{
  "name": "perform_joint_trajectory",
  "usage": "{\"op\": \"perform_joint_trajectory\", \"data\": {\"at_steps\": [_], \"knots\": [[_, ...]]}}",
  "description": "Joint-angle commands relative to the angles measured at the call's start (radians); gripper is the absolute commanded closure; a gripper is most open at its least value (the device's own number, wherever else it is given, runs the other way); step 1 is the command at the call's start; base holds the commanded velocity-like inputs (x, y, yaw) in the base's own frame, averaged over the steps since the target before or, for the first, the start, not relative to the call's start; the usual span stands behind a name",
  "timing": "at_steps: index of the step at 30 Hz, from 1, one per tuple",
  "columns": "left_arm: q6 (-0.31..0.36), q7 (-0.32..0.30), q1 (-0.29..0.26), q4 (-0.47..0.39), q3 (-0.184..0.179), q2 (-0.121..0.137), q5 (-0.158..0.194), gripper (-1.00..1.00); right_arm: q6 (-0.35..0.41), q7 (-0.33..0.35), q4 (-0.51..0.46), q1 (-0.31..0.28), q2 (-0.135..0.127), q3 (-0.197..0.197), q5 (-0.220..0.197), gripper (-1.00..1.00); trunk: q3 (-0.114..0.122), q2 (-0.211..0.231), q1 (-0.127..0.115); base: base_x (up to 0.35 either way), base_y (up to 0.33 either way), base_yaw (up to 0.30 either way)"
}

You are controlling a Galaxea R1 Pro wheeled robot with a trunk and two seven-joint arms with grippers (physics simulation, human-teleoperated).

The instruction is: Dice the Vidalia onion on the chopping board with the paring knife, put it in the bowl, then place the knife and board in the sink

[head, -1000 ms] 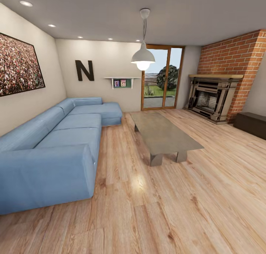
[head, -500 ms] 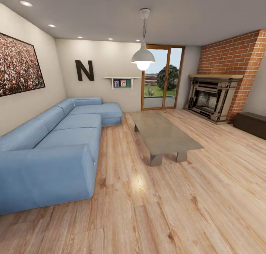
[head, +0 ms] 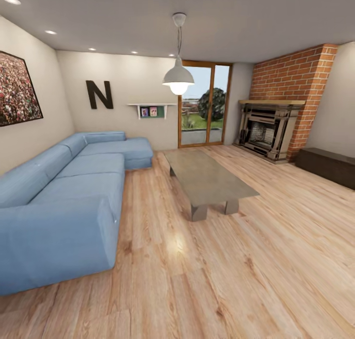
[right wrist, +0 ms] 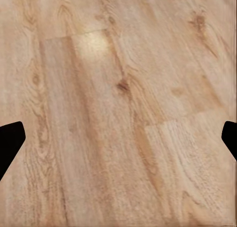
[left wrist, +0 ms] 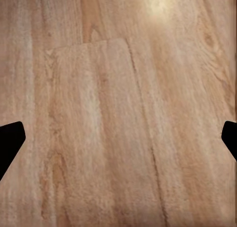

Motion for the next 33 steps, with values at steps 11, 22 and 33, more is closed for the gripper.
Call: {"op": "perform_joint_trajectory", "data": {"at_steps": [11,22,33], "knots": [[-0.004,0.0,0.0,0.002,-0.002,0.002,0.007,-1.0,-0.002,-0.001,0.0,0.0,0.0,-0.001,0.0,-1.0,0.004,0.0,0.0,0.0,0.0,-0.235],[-0.003,0.0,0.0,0.002,-0.001,0.002,0.007,-1.0,-0.002,-0.002,0.0,0.0,0.0,-0.001,-0.001,-1.0,0.009,0.0,0.0,0.0,0.0,-0.236],[-0.003,0.0,0.0,0.002,-0.001,0.002,0.007,-1.0,-0.002,-0.002,0.0,0.0,-0.001,-0.001,-0.001,-1.0,0.014,0.0,0.0,0.072,-0.075,-0.236]]}}
